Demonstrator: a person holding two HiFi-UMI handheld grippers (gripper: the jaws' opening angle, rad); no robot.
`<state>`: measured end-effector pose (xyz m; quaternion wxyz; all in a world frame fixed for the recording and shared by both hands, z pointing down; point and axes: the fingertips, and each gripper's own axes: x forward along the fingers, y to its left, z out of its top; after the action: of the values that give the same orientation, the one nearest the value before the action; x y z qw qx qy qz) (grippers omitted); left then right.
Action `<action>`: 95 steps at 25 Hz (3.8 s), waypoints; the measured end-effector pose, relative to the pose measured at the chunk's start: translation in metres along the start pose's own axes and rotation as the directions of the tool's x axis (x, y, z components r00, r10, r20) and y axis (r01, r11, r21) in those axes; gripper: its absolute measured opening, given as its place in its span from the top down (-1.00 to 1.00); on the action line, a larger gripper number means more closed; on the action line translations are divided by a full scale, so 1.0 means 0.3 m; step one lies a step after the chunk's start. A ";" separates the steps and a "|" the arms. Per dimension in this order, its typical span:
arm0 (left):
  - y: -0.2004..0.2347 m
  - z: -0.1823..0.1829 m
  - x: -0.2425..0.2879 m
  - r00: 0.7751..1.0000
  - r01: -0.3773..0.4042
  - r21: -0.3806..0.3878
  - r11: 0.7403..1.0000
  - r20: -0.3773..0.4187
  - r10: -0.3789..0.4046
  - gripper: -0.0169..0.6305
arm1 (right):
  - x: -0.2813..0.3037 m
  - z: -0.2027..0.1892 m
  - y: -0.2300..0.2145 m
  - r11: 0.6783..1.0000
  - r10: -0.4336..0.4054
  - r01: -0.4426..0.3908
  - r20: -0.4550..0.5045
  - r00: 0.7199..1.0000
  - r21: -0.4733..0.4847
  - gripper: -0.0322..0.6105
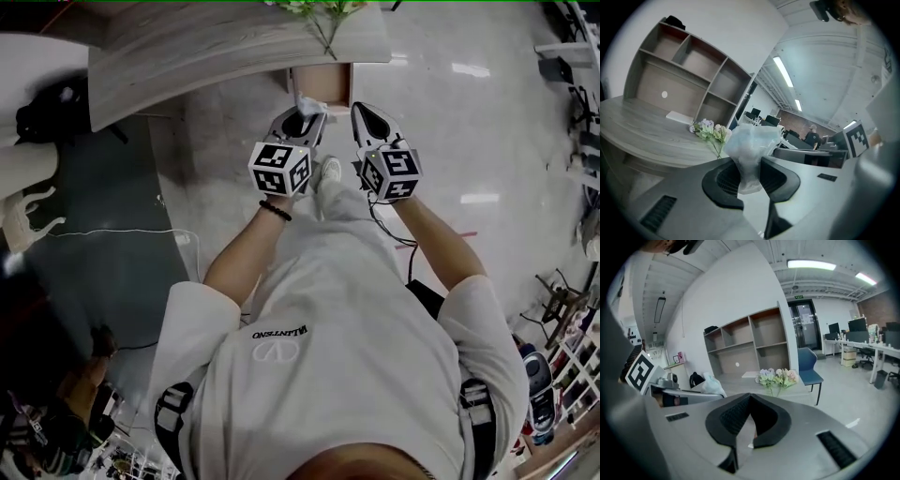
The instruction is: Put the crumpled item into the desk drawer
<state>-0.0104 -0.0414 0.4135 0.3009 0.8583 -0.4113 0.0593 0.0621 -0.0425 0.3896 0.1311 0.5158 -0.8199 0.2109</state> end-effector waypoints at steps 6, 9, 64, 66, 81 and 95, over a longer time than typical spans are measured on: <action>0.047 -0.099 0.119 0.998 -0.032 -0.023 0.999 -0.062 0.030 0.68 | 0.119 -0.100 -0.044 0.999 0.037 -0.035 -0.045 0.998 0.038 0.90; 0.065 -0.146 0.162 0.996 -0.046 -0.035 0.998 -0.081 0.043 0.68 | 0.148 -0.151 -0.054 0.998 0.056 -0.054 -0.069 0.996 0.037 0.90; 0.594 -0.745 0.633 0.954 -0.238 -0.158 0.958 -0.226 0.199 0.68 | 0.697 -0.812 -0.355 0.980 0.006 0.039 -0.224 0.975 0.197 0.90; 0.602 -0.755 0.633 0.951 -0.244 -0.155 0.957 -0.230 0.205 0.68 | 0.704 -0.822 -0.343 0.981 0.014 0.031 -0.226 0.974 0.193 0.90; 0.655 -0.831 0.650 0.924 -0.271 -0.103 0.957 -0.305 0.229 0.68 | 0.744 -0.904 -0.287 0.982 0.043 0.007 -0.259 0.965 0.189 0.90; 0.676 -0.863 0.680 0.903 -0.307 -0.109 0.945 -0.347 0.253 0.67 | 0.762 -0.904 -0.306 0.977 0.037 0.019 -0.256 0.966 0.213 0.90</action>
<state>0.0104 -0.1292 0.7899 0.4220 0.7409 -0.4782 0.2107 0.0452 -0.1276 0.7454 0.1798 0.4910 -0.7707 0.3641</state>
